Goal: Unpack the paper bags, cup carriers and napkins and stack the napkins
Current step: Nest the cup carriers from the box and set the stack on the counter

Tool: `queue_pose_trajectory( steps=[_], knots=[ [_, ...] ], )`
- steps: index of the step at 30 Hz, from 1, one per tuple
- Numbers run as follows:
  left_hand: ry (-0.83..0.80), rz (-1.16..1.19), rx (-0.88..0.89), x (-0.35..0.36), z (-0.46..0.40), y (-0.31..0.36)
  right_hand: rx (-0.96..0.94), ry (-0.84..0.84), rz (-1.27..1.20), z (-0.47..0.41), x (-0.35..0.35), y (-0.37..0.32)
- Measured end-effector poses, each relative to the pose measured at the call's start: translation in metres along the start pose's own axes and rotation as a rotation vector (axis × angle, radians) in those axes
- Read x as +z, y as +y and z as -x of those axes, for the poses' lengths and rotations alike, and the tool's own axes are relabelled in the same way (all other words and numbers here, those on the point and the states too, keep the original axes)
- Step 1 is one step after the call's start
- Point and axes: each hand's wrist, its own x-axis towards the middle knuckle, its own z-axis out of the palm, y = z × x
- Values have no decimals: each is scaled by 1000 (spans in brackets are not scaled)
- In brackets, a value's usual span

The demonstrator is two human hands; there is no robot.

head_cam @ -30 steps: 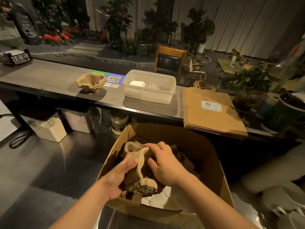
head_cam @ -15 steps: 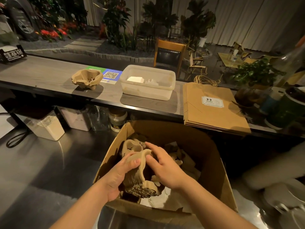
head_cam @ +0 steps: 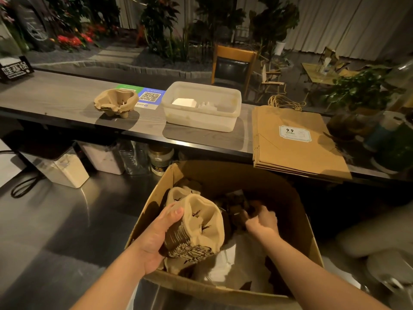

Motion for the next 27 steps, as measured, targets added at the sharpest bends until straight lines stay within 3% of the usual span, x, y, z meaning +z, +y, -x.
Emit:
queue_pose_trajectory(
  steps=[5, 9, 16, 27],
  knots=[
    [7, 24, 1, -3, -1, -1, -127, -56, 351, 3, 12, -15],
    [-2, 28, -2, 0, 1, 0, -285, -133, 490, 6, 17, -32],
    [12, 16, -6, 0, 1, 3, -323, -333, 423, -7, 27, -46],
    [23, 16, -3, 2, 1, 3, -281, -405, 624, -6, 25, -50]
  ],
)
